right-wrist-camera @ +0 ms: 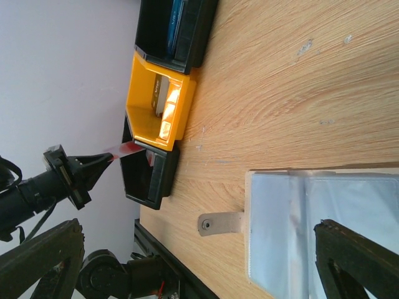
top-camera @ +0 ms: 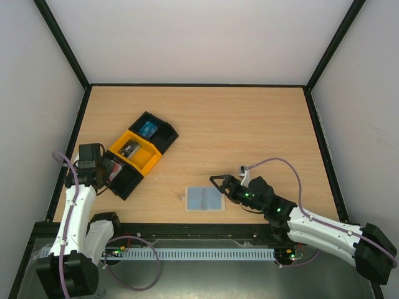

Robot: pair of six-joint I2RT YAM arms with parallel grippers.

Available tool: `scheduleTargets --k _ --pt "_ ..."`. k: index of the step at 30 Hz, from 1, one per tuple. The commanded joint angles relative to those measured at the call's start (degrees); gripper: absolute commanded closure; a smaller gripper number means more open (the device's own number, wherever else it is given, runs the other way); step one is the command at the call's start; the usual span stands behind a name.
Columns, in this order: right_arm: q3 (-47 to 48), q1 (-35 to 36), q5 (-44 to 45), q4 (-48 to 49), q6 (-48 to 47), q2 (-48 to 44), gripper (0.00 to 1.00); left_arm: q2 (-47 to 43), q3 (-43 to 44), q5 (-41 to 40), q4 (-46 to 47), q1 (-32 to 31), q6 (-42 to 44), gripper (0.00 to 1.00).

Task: Take the credit cards out of the card holder

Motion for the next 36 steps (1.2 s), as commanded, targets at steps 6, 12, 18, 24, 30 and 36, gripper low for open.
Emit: scheduleTargets --k 6,12,18,24,30,36 --pt "-1.31 -0.15 1.74 -2.03 0.88 -2.79 0.02 -1.41 -1.52 4.90 8.25 0.25 3.49 0.98" --pt "-0.98 -0.15 1.11 -2.12 0.28 -2.84 0.02 1.96 -2.10 3.43 7.89 0.25 3.68 0.97" --pt "-1.44 -0.17 1.18 -1.39 0.20 -3.80 0.02 1.79 -3.71 2.98 11.10 0.25 3.51 0.97" --pt "-1.53 -0.15 1.62 -0.75 -0.49 -3.33 0.02 1.30 -6.03 3.15 14.47 0.26 4.33 0.97" --pt "-2.23 -0.18 1.96 0.29 0.00 -3.12 0.02 2.26 -6.39 2.09 15.77 0.33 5.71 0.97" --pt "-1.48 -0.16 1.50 -1.02 -0.83 -3.31 0.02 3.14 -7.08 1.28 16.23 0.43 5.58 0.98"
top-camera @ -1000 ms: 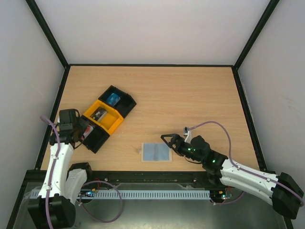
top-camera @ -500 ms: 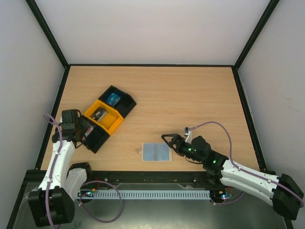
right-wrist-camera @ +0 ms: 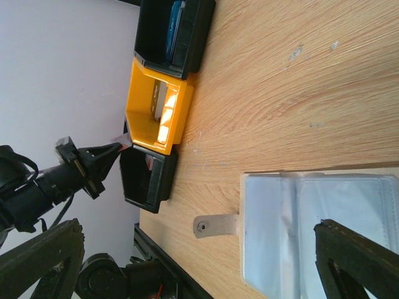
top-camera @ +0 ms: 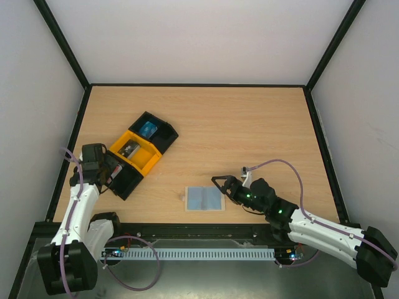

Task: Take the credit cards out of the card holder

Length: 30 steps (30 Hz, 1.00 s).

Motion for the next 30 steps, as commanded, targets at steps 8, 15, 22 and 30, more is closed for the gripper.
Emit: scheduleTargets --k 8,15,22,30 --pt "-0.25 -0.15 2.88 -2.83 0.02 -6.13 0.02 3.62 -0.72 -4.72 0.33 0.36 -0.29 0.92" --pt "0.68 -0.19 5.01 -7.81 -2.12 -10.42 0.02 4.03 -0.29 -8.75 -0.26 0.34 -2.14 0.72" --pt "1.09 -0.15 3.77 -8.10 -2.91 -9.96 0.02 3.14 2.69 -9.14 -2.34 0.35 -1.39 0.62" --pt "2.11 -0.16 2.63 -9.09 -3.50 -8.23 0.02 0.66 7.47 -10.20 -5.01 0.36 -0.91 0.35"
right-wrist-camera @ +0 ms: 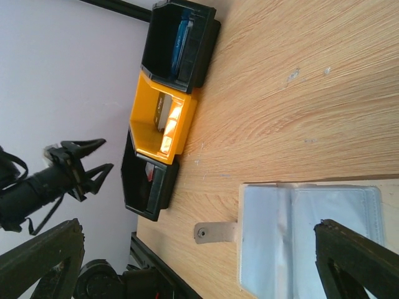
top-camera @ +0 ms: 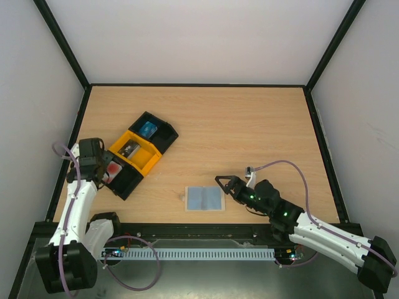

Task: Take the credit cards out of the card holder

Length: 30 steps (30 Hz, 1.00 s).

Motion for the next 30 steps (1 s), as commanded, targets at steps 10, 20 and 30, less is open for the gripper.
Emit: scheduleTargets --k 10,20,30 --pt "1.94 -0.15 -0.33 -4.82 -1.55 2.39 0.02 -2.45 3.39 19.78 2.26 0.10 10.97 0.00" --pt "4.64 -0.15 -2.65 -4.73 -5.54 8.42 0.13 -5.81 4.84 42.44 2.33 -3.90 20.08 0.12" --pt "5.88 -0.07 -7.32 3.95 -4.16 19.37 0.60 -7.98 -0.04 42.49 11.41 -24.11 10.56 0.28"
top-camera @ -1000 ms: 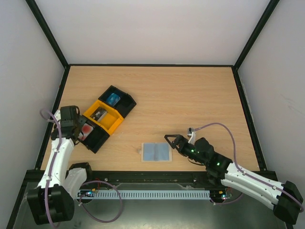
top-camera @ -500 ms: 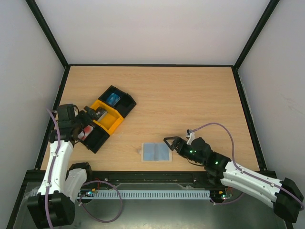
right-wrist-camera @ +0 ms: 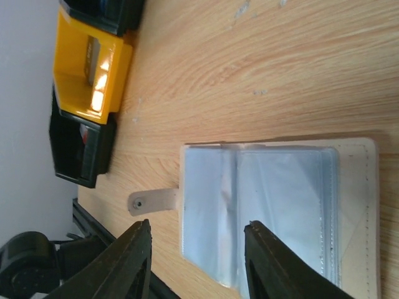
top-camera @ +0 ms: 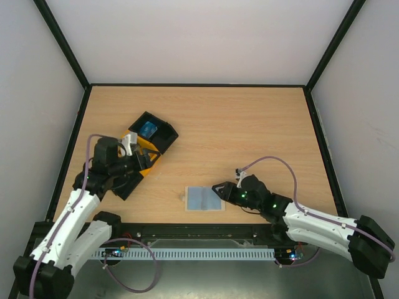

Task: Take the credit cards out of the card holder

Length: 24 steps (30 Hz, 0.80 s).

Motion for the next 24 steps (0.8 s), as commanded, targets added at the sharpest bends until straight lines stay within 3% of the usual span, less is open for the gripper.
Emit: scheduleTargets --k 1,12,19,24 --pt "1.81 -0.07 -2.25 5.63 0.42 4.81 0.61 -2.07 -4.31 1.13 8.54 -7.41 -7.06 0.28" --pt "8.51 3.46 -2.88 9.15 -1.78 21.08 0.70 0.53 -16.06 -5.83 25.59 -25.39 -18.33 0.32" --pt "11.84 5.83 -2.39 10.11 -2.85 28.62 0.72 3.37 -23.25 -6.77 38.22 -29.41 -26.51 0.36" --pt "12.61 6.84 -1.77 9.27 -3.15 32.92 0.73 5.11 -25.52 -7.46 41.31 -30.59 -28.32 0.36"
